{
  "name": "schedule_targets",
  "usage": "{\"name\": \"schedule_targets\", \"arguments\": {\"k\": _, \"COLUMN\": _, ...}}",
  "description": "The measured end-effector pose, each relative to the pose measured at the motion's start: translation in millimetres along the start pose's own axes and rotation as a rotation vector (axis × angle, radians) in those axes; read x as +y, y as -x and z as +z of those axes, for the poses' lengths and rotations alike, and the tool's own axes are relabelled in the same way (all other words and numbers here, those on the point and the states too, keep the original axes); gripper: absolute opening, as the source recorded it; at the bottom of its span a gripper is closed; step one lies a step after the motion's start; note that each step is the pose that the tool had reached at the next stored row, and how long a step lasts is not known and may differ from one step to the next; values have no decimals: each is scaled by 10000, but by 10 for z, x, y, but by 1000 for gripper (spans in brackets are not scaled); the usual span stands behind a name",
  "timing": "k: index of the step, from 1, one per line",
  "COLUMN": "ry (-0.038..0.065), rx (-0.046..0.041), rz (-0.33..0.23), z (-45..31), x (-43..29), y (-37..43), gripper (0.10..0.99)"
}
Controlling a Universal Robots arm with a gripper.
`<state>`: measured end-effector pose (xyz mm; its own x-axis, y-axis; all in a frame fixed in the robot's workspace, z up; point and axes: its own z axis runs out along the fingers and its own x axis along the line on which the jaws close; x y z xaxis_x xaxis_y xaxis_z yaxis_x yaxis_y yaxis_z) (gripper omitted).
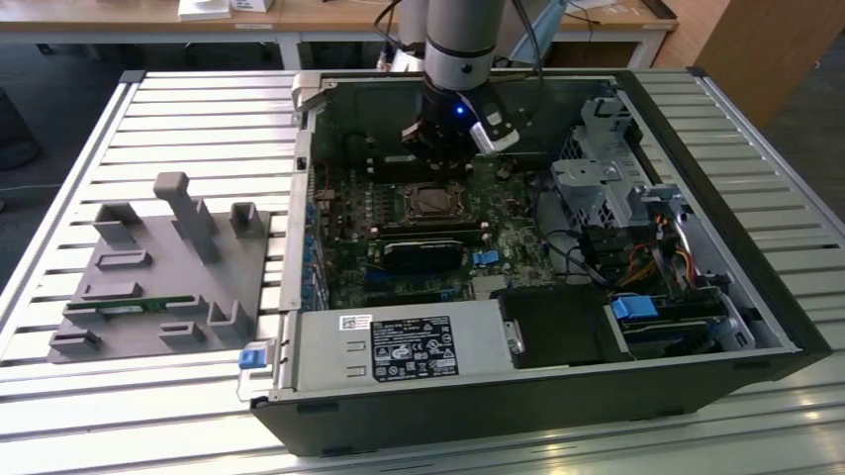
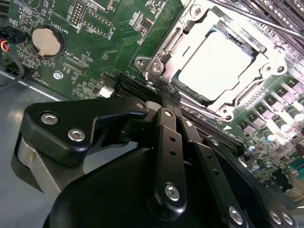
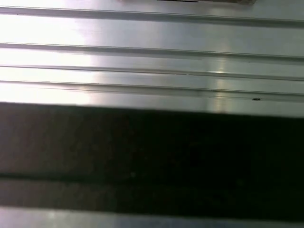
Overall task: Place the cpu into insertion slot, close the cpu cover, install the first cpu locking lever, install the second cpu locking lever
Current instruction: 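Install the first cpu locking lever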
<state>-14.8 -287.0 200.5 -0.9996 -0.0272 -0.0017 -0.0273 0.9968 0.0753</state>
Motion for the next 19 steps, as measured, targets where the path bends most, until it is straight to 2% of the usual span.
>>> {"name": "schedule_targets", "arguments": {"k": 11, "ry": -18, "rx": -2, "rz": -2, "z": -18, "x": 2, "y": 1, "gripper": 118}}
{"name": "schedule_targets", "arguments": {"k": 14, "ry": -115, "rx": 2, "rz": -1, "z": -14, "x": 1, "y": 1, "gripper": 118}}
{"name": "schedule_targets", "arguments": {"k": 19, "ry": -215, "rx": 9, "rz": -1, "z": 10, "x": 0, "y": 4, "gripper": 118}}
